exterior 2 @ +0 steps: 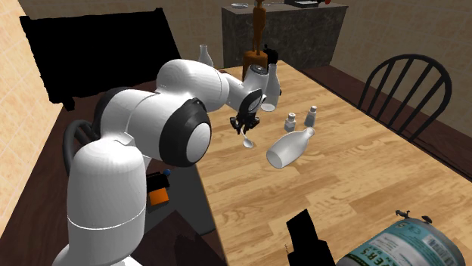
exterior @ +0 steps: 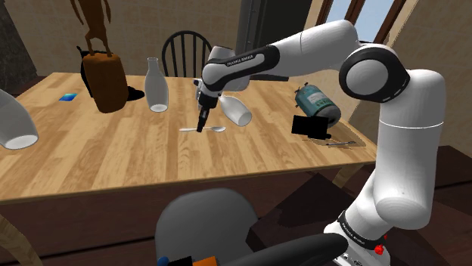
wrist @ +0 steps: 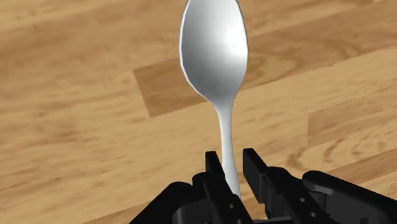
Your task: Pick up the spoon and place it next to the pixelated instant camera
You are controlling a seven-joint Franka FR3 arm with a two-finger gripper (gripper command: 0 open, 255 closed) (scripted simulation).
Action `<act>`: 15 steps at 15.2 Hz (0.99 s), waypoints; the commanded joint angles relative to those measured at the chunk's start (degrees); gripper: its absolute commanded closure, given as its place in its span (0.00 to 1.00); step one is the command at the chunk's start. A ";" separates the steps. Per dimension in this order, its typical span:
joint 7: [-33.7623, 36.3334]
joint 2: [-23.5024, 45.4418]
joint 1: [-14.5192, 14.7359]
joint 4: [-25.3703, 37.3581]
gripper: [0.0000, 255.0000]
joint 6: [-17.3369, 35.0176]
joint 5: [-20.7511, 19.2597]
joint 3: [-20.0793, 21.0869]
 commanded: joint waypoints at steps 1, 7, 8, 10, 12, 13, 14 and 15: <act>0.25 -0.62 -0.07 0.65 1.00 -1.28 -0.18 -0.09; 1.27 -2.31 -0.07 2.83 1.00 -5.07 -0.72 -0.26; 1.44 -2.55 -0.08 3.25 1.00 -5.72 -0.80 -0.29; 1.77 -3.01 -0.09 4.12 1.00 -7.02 -0.97 -0.33; 2.10 -3.43 -0.10 5.06 1.00 -8.34 -1.13 -0.38; 2.27 -3.62 -0.10 5.55 1.00 -9.01 -1.20 -0.40; 2.44 -3.80 -0.11 6.05 1.00 -9.68 -1.28 -0.42; 2.60 -3.97 -0.12 6.58 1.00 -10.35 -1.35 -0.44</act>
